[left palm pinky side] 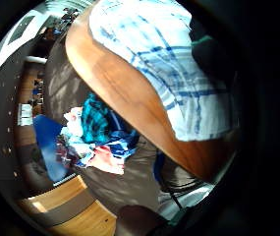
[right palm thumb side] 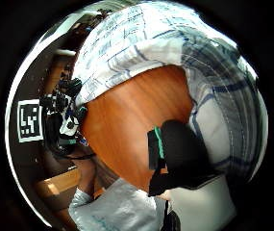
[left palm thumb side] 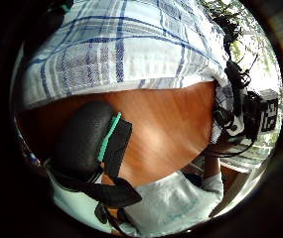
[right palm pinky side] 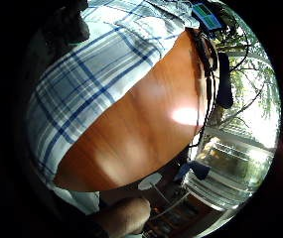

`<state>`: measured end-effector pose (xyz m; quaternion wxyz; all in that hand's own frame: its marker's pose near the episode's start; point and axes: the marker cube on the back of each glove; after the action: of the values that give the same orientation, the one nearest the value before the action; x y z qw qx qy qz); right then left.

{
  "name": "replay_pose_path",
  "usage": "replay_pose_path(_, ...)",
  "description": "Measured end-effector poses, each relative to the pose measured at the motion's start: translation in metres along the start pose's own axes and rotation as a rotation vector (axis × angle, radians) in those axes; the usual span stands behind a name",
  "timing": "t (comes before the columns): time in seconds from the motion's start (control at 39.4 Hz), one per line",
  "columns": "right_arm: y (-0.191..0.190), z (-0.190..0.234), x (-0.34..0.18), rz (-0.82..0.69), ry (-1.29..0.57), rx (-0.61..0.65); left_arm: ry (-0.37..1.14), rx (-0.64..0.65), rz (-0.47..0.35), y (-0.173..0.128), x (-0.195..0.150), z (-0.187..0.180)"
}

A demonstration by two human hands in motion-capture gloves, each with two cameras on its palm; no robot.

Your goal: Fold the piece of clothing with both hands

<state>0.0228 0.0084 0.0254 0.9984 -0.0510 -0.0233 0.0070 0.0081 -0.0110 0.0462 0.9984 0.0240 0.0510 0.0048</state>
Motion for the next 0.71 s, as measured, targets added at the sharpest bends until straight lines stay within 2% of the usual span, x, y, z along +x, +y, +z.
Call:
replay_pose_path(0.15, -0.015, -0.006, 0.019, 0.002, 0.002, 0.129, 0.014, 0.313, -0.005, -0.017, -0.004, -0.004)
replay_pose_path(0.3, -0.018, -0.028, 0.028, -0.071, 0.041, 0.326, -0.025, 0.414, 0.016, -0.008, -0.005, -0.028)
replay_pose_path(0.38, 0.000, -0.053, 0.028, -0.188, 0.108, 0.447, 0.008, 0.456, 0.075, 0.010, -0.009, -0.058)
replay_pose_path(0.43, 0.019, -0.069, 0.028, -0.256, 0.162, 0.460, 0.043, 0.446, 0.140, 0.024, -0.010, -0.080)
replay_pose_path(0.53, 0.045, -0.097, 0.027, -0.338, 0.155, 0.343, 0.064, 0.343, 0.202, 0.041, -0.016, -0.109)
replay_pose_path(0.61, 0.023, -0.113, 0.031, -0.348, 0.042, 0.316, 0.045, 0.242, 0.185, 0.037, -0.022, -0.121)
replay_pose_path(0.71, -0.033, -0.133, 0.035, -0.292, -0.076, 0.310, 0.006, 0.169, 0.127, 0.004, -0.032, -0.127)
